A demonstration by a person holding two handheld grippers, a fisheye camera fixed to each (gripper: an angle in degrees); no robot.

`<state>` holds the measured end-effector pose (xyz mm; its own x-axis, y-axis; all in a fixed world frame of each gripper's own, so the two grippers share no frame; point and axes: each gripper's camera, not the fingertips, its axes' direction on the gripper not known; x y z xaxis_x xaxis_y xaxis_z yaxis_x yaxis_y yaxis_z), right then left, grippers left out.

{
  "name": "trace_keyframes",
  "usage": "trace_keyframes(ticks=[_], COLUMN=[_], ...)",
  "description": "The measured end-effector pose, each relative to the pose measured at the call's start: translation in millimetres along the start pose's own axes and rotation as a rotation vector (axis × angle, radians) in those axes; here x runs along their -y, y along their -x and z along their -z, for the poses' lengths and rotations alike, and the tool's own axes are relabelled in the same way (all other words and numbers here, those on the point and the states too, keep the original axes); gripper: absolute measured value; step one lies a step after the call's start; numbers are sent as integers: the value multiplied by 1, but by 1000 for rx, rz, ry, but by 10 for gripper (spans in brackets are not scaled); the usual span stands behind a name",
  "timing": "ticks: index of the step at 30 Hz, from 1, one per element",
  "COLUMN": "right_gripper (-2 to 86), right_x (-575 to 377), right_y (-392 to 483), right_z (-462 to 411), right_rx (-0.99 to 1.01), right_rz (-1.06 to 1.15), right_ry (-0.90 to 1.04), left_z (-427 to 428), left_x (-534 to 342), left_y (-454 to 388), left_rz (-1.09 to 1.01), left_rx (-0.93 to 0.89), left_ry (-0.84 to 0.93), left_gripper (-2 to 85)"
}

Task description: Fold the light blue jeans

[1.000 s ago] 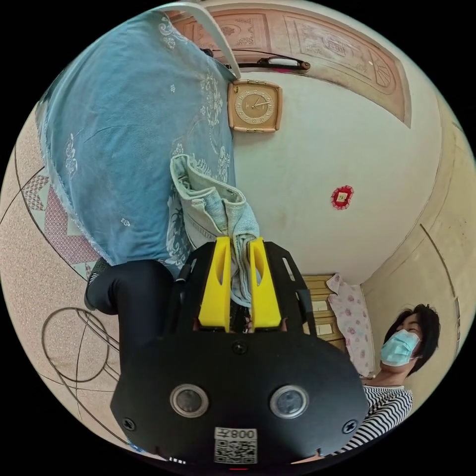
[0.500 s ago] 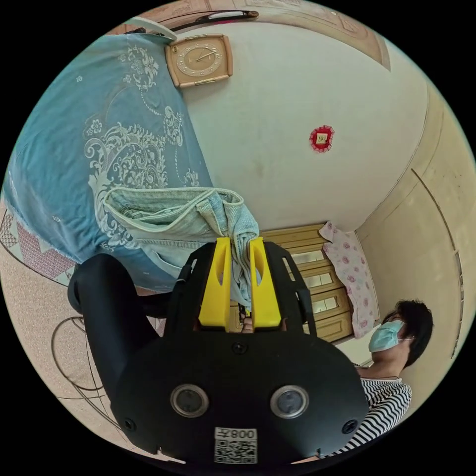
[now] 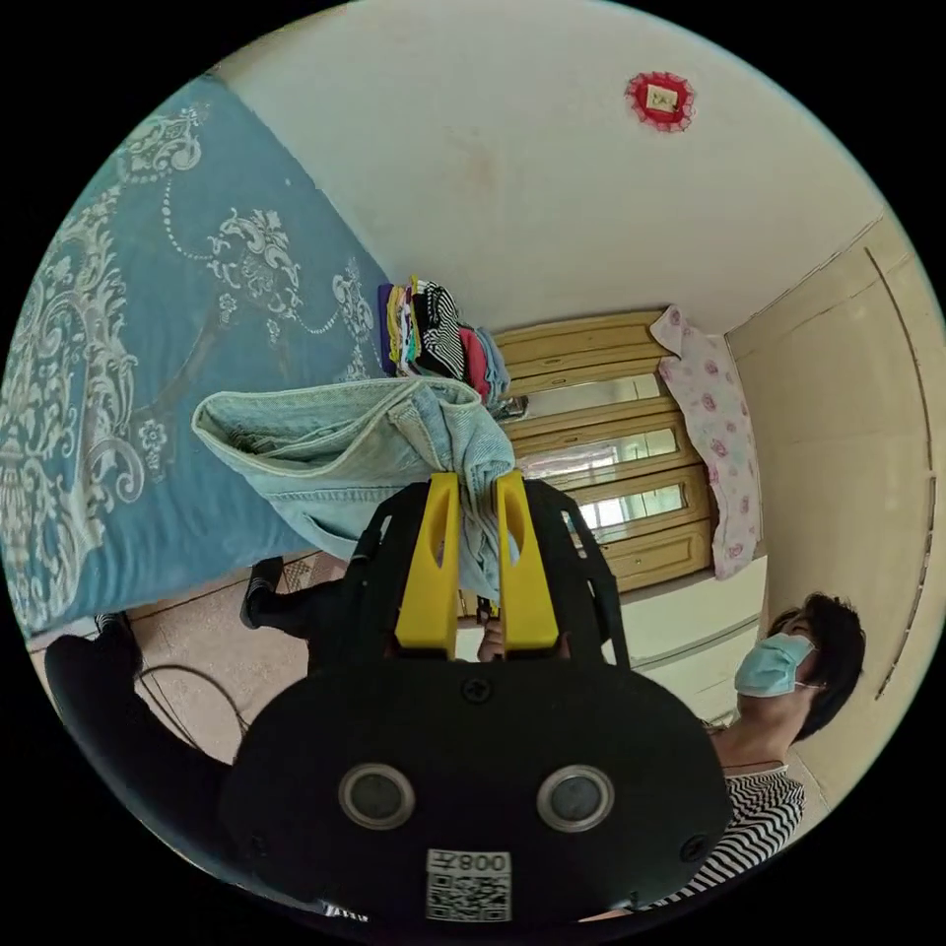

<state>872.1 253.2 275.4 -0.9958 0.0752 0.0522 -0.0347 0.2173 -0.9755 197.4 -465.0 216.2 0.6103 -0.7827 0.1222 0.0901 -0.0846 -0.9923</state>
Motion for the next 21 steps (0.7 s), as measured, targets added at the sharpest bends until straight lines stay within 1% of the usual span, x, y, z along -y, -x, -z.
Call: trace_keyframes(ticks=[2, 3, 5, 6, 8, 9, 11, 12, 14, 15, 17, 18, 19, 20, 21], right_gripper=[1, 1, 1, 2, 2, 2, 2, 2, 2, 2, 3, 3, 3, 3, 4], right_x=[11, 21, 40, 52, 69, 79, 91, 97, 100, 100, 97, 94, 92, 88, 85], right_y=[27, 50, 90, 119, 166, 197, 244, 272, 309, 328, 344, 346, 345, 333, 313], right_z=[22, 38, 61, 77, 101, 115, 136, 149, 166, 175, 188, 196, 199, 206, 212], right_rx=[-8, -24, -56, -79, -122, -152, -210, -240, -294, -336, -407, -452, -475, -496, -504], right_rz=[42, 83, 159, 214, 298, 347, 423, 468, 517, 539, 533, 507, 489, 418, 320], right_ry=[-52, -84, -137, -172, -228, -261, -317, -349, -403, -433, -469, -491, -499, -516, -518], left_z=[-68, -86, -162, -181, -261, -280, -358, -376, -448, -465, -532, -547, -577, -603, -615], left_x=[43, 55, 101, 113, 156, 166, 201, 209, 233, 238, 249, 251, 252, 251, 250], left_y=[-36, -46, -86, -96, -141, -152, -197, -208, -245, -251, -264, -265, -261, -254, -249], left_rz=[-46, -59, -111, -123, -182, -194, -249, -261, -310, -315, -299, -296, -283, -281, -275], left_rx=[-23, -34, -99, -120, -215, -240, -335, -352, -410, -418, -429, -420, -378, -293, -247], left_ry=[86, 106, 180, 197, 254, 266, 324, 338, 400, 415, 491, 513, 556, 585, 603], left_gripper=[67, 67, 67, 67, 67, 67, 67, 67, 67, 67, 67, 67, 67, 67, 67])
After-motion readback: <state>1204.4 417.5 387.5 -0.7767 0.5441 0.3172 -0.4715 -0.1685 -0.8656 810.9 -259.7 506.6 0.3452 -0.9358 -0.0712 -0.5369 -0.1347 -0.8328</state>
